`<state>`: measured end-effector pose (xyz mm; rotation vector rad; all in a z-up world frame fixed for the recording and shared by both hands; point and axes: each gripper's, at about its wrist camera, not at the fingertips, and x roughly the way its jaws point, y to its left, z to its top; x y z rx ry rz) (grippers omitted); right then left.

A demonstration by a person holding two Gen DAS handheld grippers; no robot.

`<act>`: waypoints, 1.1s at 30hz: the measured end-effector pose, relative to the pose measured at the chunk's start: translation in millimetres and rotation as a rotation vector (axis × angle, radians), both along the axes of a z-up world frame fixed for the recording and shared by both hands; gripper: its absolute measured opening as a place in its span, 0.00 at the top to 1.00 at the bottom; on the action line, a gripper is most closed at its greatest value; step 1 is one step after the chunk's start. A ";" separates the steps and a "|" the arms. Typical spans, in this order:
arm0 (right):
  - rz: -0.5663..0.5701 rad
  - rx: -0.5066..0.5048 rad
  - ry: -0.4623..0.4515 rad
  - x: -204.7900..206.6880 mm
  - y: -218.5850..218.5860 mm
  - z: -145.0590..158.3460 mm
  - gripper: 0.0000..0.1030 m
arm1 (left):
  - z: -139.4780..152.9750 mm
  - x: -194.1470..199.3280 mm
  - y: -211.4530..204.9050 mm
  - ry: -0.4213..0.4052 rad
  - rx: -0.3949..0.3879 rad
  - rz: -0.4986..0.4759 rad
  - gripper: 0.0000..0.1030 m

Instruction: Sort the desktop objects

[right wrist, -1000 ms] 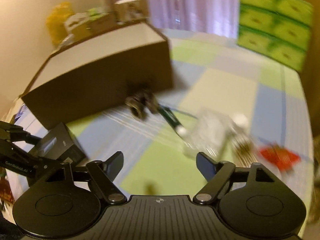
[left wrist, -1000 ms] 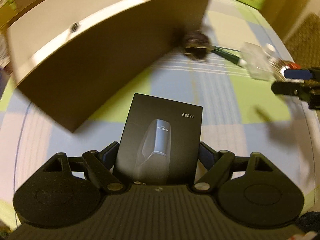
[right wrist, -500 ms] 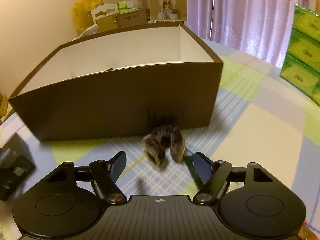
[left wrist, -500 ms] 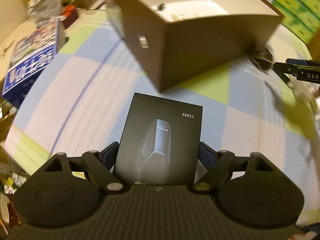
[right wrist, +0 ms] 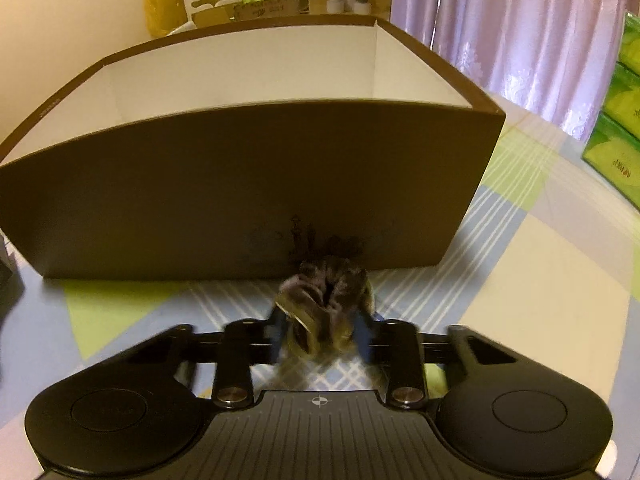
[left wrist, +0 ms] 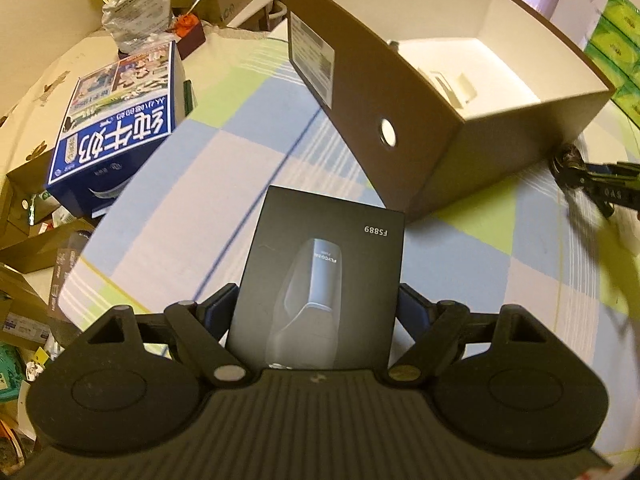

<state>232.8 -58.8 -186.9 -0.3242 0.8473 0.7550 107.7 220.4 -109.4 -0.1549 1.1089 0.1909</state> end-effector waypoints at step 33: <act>0.023 0.209 -0.007 24.0 28.4 153.4 0.90 | 152.1 164.7 -39.7 -0.301 0.032 -0.453 0.22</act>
